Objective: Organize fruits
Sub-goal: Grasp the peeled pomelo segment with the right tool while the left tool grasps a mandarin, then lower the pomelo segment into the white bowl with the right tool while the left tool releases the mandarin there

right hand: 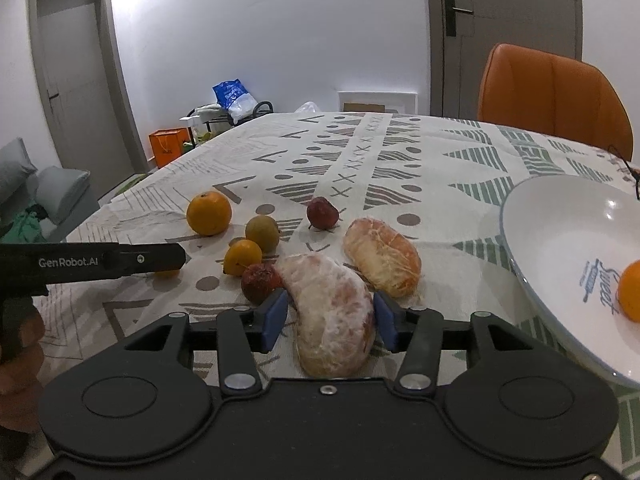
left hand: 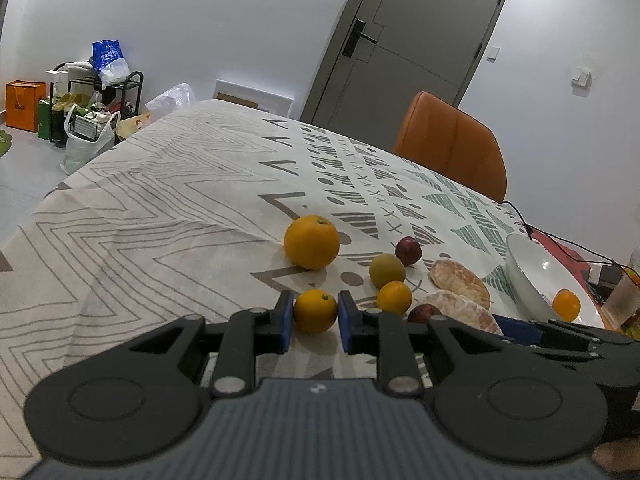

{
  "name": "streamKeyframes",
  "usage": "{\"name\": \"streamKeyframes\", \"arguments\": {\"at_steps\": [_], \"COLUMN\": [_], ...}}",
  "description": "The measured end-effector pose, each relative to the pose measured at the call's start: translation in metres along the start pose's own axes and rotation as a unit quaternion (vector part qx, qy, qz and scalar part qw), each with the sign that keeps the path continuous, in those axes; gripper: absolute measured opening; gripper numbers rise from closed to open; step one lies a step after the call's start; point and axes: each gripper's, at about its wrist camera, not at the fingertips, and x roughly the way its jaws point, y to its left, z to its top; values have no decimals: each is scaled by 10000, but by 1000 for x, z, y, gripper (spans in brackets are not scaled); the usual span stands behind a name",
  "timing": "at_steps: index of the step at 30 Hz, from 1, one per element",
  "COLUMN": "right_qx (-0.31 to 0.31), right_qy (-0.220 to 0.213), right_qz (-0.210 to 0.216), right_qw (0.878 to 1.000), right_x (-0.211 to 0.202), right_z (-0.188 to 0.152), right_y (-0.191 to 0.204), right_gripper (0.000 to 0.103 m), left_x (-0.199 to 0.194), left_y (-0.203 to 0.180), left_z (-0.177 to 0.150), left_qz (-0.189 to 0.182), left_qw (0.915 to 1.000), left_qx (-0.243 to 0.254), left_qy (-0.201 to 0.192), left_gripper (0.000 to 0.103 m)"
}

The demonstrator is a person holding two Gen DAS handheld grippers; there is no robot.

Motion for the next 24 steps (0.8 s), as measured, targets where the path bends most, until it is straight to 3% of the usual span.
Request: {"name": "streamKeyframes", "arguments": {"at_steps": [6, 24], "right_qx": [-201, 296], "right_qy": [-11, -703], "right_qz": [-129, -298], "right_qw": [9997, 9966], "right_x": [-1, -53], "right_z": [1, 8], "right_y": [5, -36], "right_gripper": [38, 37], "left_x": [-3, -8], "left_y": [-2, -52], "left_z": [2, 10], "left_qz": [21, -204], "left_qw": [10000, 9985], "left_qx": [45, 490], "left_qy": [-40, -156], "left_gripper": [22, 22]}}
